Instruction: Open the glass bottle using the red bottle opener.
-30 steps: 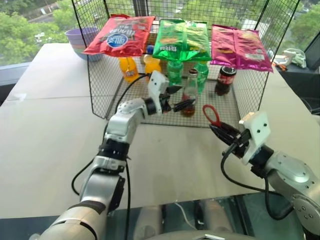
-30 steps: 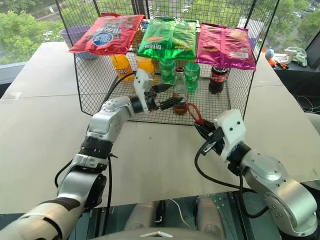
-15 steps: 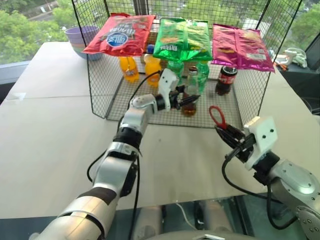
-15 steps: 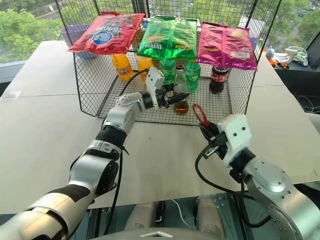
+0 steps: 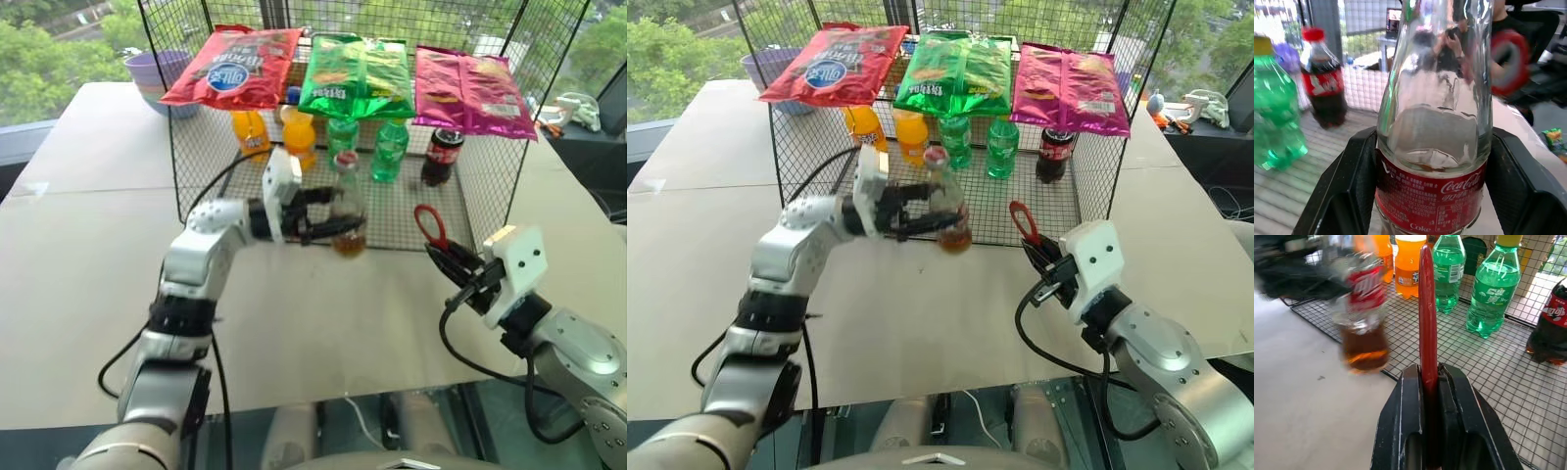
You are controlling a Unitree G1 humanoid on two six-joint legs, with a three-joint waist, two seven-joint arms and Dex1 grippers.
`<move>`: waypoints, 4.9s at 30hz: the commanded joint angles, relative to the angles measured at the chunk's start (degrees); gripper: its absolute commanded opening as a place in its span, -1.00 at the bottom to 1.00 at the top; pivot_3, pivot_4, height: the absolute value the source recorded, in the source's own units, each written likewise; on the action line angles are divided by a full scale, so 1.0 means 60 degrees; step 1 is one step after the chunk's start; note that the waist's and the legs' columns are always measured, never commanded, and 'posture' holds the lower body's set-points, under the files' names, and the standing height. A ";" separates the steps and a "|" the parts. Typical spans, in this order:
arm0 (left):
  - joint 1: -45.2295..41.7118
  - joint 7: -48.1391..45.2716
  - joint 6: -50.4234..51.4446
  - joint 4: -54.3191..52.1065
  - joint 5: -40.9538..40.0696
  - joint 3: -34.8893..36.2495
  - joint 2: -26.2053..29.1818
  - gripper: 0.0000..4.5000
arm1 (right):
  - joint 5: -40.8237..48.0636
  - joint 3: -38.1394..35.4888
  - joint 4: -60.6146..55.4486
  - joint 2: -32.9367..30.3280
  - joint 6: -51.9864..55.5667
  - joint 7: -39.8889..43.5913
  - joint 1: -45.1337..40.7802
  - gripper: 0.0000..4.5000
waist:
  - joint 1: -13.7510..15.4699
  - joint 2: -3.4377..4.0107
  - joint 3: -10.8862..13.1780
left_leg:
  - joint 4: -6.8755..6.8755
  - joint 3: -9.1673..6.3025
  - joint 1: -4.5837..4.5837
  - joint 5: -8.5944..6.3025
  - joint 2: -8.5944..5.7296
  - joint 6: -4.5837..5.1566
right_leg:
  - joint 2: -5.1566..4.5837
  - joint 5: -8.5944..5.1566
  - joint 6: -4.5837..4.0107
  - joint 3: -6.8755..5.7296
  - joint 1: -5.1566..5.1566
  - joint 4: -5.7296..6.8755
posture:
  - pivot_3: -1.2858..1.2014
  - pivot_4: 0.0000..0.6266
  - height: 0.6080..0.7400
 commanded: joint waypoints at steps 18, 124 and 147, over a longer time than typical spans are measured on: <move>0.1037 0.0684 -0.0730 -0.1281 -0.0041 0.0031 -0.0011 0.96 | -0.0364 0.0310 0.0438 0.0126 -0.0440 0.0807 -0.0581 -1.00 | 0.0070 0.0001 -0.0001 | 0.0024 0.0000 0.0030 0.0003 -0.0002 -0.0003 | 0.0001 -0.0017 -0.0031 0.0000 0.0026 0.0026 | 0.03 -0.52 1.00; -0.0202 0.0092 0.0906 -0.1004 -0.0622 -0.0317 0.0239 -0.01 | -1.3641 0.4339 0.6770 0.0943 -1.0445 -0.0023 -0.1997 -1.00 | 0.0041 0.0021 -0.0037 | 0.0018 0.0085 0.0154 0.0008 0.0000 -0.0013 | 0.0004 -0.0024 -0.0040 0.0030 0.0116 0.0039 | 0.03 -0.52 1.00; 0.0344 -0.0075 -0.0040 -0.0755 -0.0184 -0.0678 0.0213 -0.01 | -1.1086 0.3158 0.5558 -0.1749 -1.0162 0.3407 -0.4831 -1.00 | 0.0066 0.0042 -0.0073 | 0.0014 0.0078 0.0158 0.0007 -0.0002 -0.0010 | 0.0001 -0.0025 -0.0041 0.0024 0.0129 0.0028 | 0.03 -0.52 1.00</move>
